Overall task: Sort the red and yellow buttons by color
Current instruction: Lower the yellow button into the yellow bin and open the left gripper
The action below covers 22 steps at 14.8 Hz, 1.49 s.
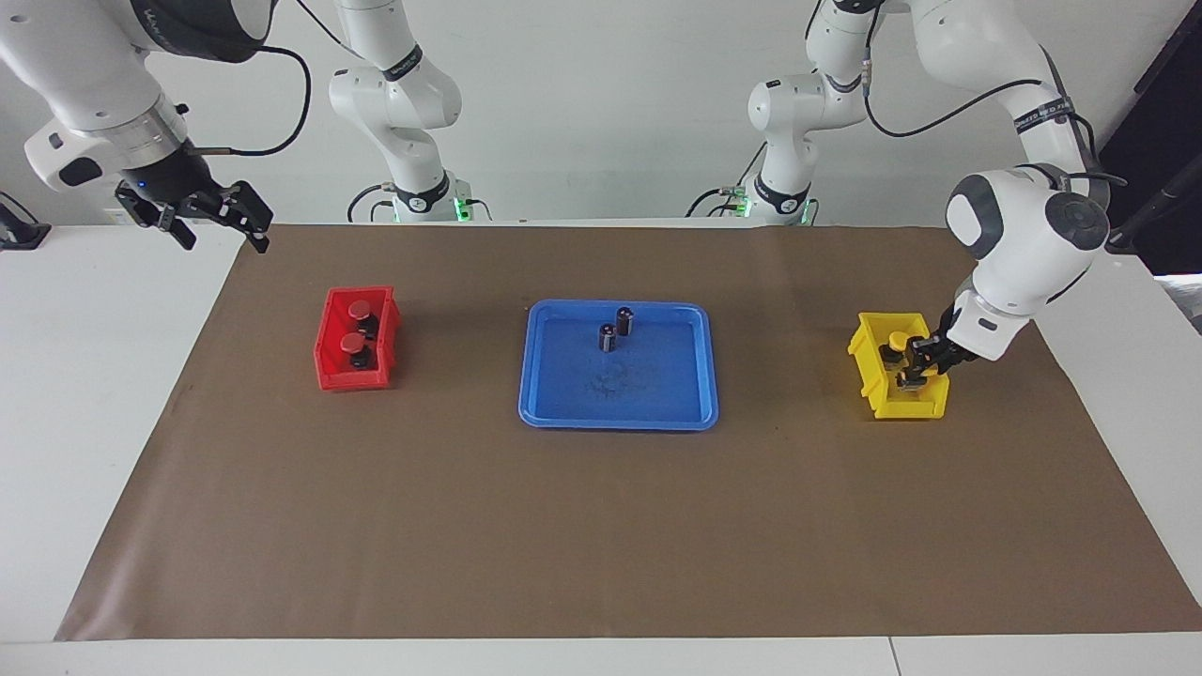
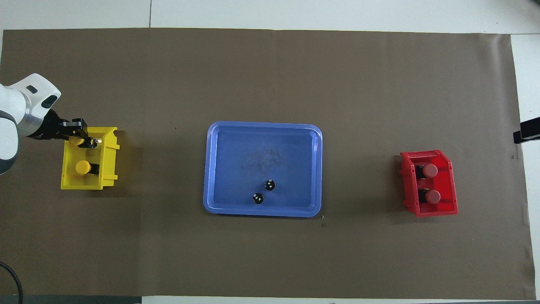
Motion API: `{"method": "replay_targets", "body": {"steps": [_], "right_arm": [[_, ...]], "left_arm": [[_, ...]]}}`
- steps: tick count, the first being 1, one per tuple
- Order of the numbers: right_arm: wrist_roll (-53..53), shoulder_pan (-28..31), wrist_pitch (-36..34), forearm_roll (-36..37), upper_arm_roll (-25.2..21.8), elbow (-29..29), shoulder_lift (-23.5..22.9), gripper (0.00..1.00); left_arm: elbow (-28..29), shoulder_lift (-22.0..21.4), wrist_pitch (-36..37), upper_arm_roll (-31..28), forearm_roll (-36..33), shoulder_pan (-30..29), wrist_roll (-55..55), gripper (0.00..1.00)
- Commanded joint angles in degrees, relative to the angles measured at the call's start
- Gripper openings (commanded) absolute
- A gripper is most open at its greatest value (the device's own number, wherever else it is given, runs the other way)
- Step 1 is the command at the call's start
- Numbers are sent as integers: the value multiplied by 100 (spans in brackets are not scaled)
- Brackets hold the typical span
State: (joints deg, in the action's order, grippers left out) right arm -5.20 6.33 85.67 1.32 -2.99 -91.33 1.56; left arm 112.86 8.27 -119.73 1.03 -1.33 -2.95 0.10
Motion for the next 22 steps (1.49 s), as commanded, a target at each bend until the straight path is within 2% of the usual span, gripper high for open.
{"method": "replay_targets", "body": {"steps": [1, 5, 7, 9, 10, 16, 18, 22], "right_arm": [[72, -17, -68, -9, -17, -8, 54, 100], [63, -9, -77, -9, -17, -16, 54, 100], [63, -9, -77, -9, -17, -16, 54, 100], [63, -9, -77, -9, -17, -16, 54, 100], [63, -9, -77, -9, -17, -16, 54, 100], [54, -9, -68, -9, -17, -8, 54, 100], [63, -9, -68, -9, -17, -8, 54, 100], [54, -17, -60, -9, -17, -8, 54, 100]], "left_arm": [[280, -28, -419, 28, 1, -4, -1, 1], [324, 70, -473, 28, 1, -48, 34, 2], [324, 78, -482, 28, 10, -48, 8, 8], [307, 78, -473, 28, 1, -39, 8, 19], [298, 78, -455, 28, 9, -39, 8, 31], [210, 61, -297, 28, 1, -30, 69, 60], [131, 0, -131, 28, 1, -21, 61, 63], [-518, -79, 756, 28, -17, 31, 104, 67]]}}
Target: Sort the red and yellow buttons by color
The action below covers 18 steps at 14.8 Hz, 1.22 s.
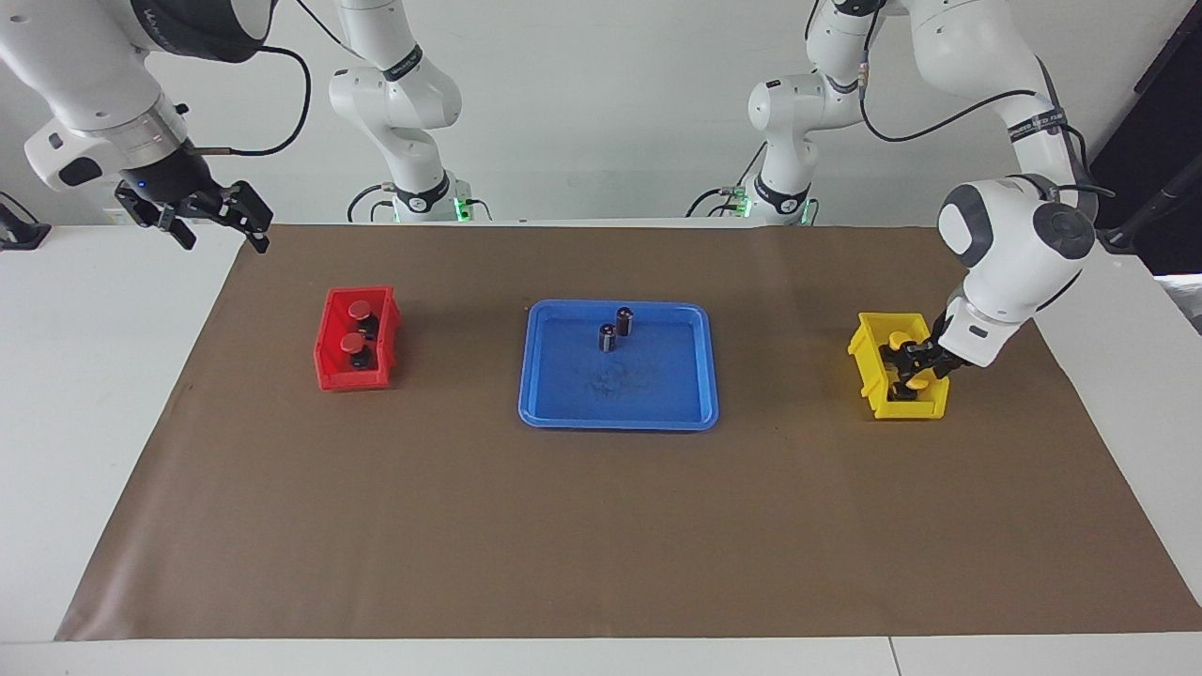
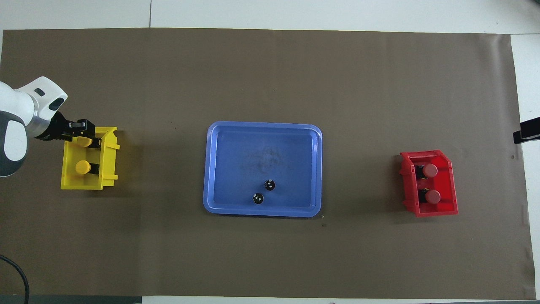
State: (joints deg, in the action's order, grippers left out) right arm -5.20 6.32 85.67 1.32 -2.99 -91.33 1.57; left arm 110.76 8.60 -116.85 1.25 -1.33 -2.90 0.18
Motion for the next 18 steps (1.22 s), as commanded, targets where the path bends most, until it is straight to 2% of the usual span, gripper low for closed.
{"method": "replay_targets", "body": {"steps": [1, 3, 4, 5, 8, 10, 12, 15, 18], "right_arm": [[54, -17, -59, -9, -8, -8, 54, 100], [54, -17, -68, 0, -17, -8, 54, 100], [54, -17, -68, -9, -17, -8, 54, 100], [54, -17, -68, -9, -17, -8, 54, 100], [54, -17, -76, 0, -8, -8, 54, 100], [63, -17, -77, 0, -8, -8, 54, 100], [63, -17, -77, 0, -17, -8, 54, 100], [63, -17, -77, 0, -8, -8, 54, 100], [63, -26, -77, 0, -8, -8, 54, 100]], "left_arm": [[-336, -174, 539, 41, -34, 52, 279, 74], [-354, -437, 627, 51, -34, 219, 439, 96], [-380, -621, 776, 59, -34, 246, 431, 100], [-545, -744, 1091, 68, -34, 316, 431, 100], [-1555, -754, 2391, 94, 9, 475, 439, 100], [-1812, -815, 2885, 121, 45, 501, 431, 100], [-1970, -964, 3071, 130, 62, 501, 422, 100], [-2392, -877, 3405, 112, 80, 492, 422, 100], [-2384, -869, 3362, 103, 71, 466, 431, 100]]}}
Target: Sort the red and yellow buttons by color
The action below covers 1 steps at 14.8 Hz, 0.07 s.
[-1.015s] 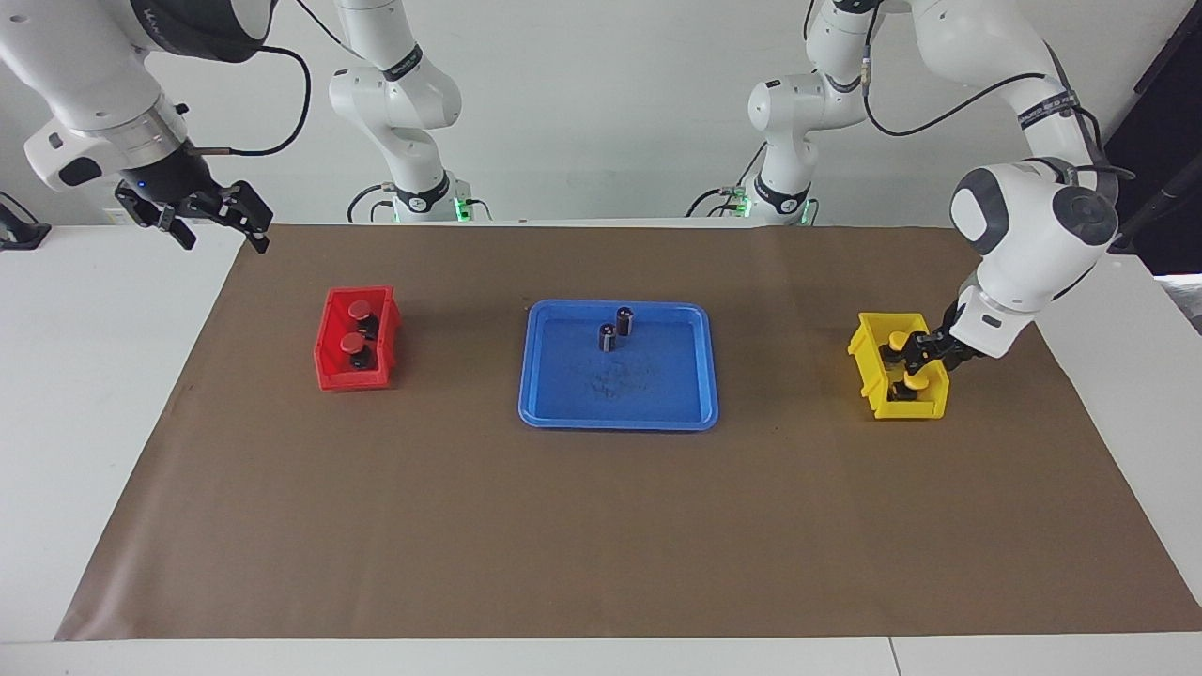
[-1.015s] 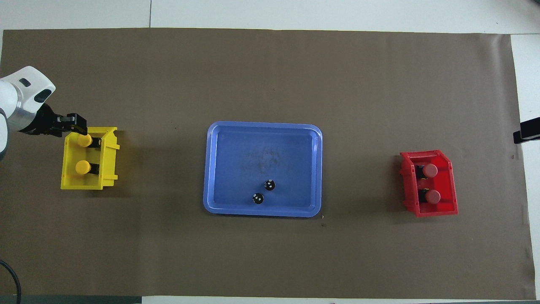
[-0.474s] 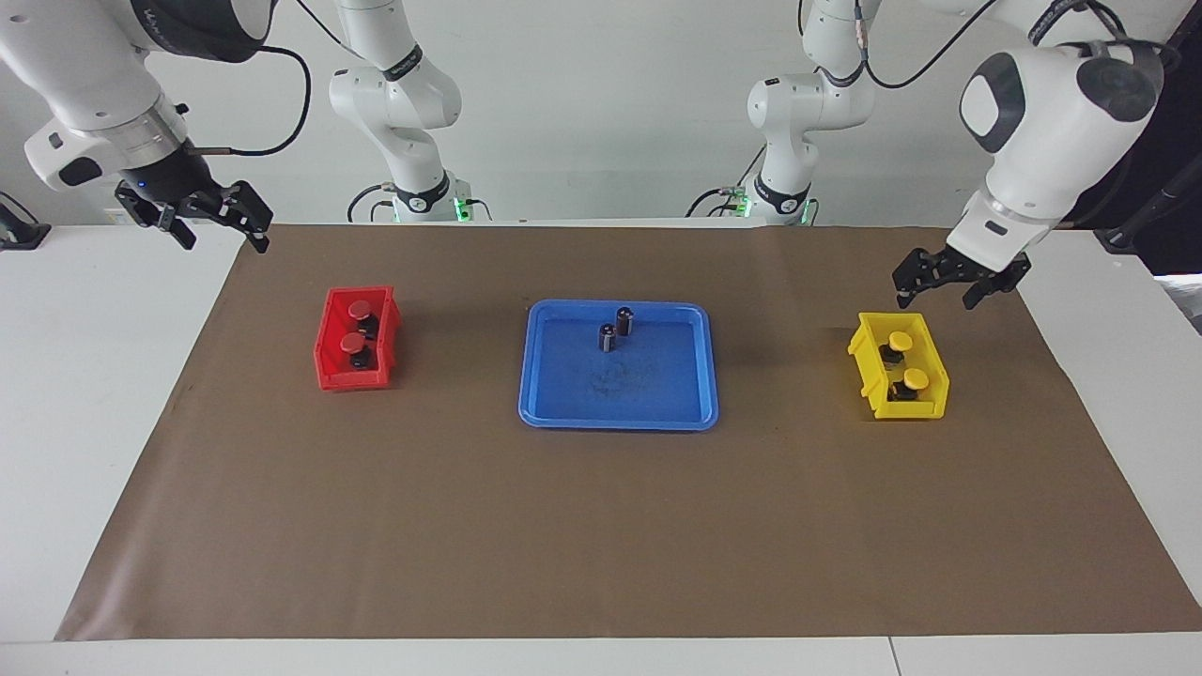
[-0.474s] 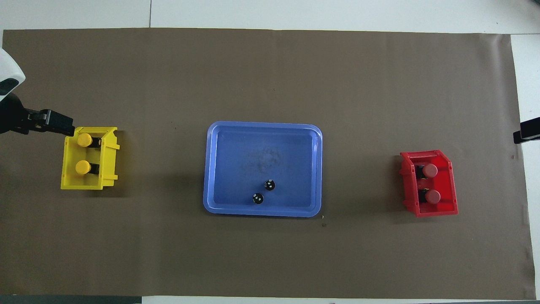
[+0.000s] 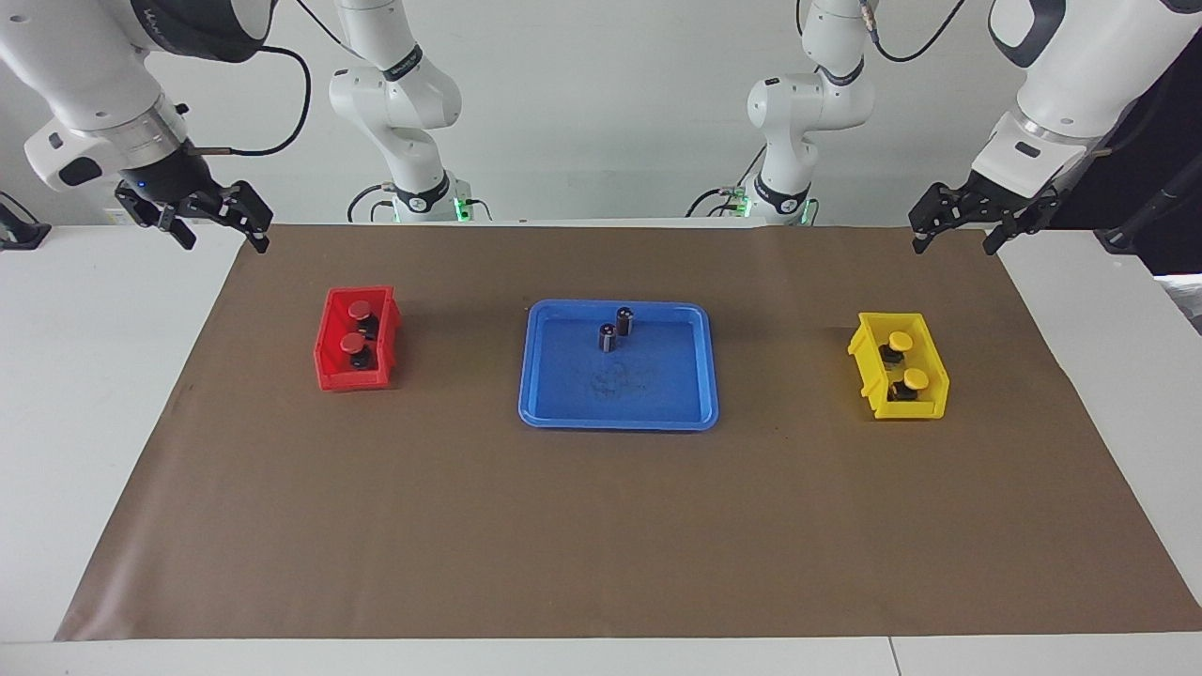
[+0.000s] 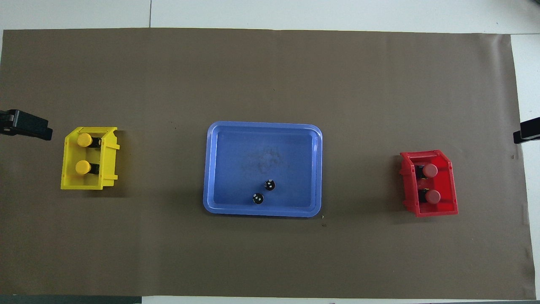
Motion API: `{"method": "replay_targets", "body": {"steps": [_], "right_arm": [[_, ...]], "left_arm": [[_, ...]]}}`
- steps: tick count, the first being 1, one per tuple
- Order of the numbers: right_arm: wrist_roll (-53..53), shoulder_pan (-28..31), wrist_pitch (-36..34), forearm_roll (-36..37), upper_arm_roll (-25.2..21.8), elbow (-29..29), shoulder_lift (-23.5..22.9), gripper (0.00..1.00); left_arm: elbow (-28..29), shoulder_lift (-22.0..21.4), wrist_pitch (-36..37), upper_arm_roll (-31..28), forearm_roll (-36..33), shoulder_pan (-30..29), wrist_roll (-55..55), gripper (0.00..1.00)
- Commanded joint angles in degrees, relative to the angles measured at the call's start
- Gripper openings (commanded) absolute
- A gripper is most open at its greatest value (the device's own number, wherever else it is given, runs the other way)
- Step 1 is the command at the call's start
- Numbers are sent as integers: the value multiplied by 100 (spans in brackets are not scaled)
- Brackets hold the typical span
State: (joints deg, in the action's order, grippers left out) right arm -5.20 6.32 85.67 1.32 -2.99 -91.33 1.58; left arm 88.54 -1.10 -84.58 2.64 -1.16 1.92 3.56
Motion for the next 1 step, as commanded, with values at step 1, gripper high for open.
{"method": "replay_targets", "body": {"steps": [1], "right_arm": [[63, -26, -77, 0, -9, 1, 53, 100]], "left_arm": [[-162, 101, 144, -35, 63, -43, 92, 100]]}}
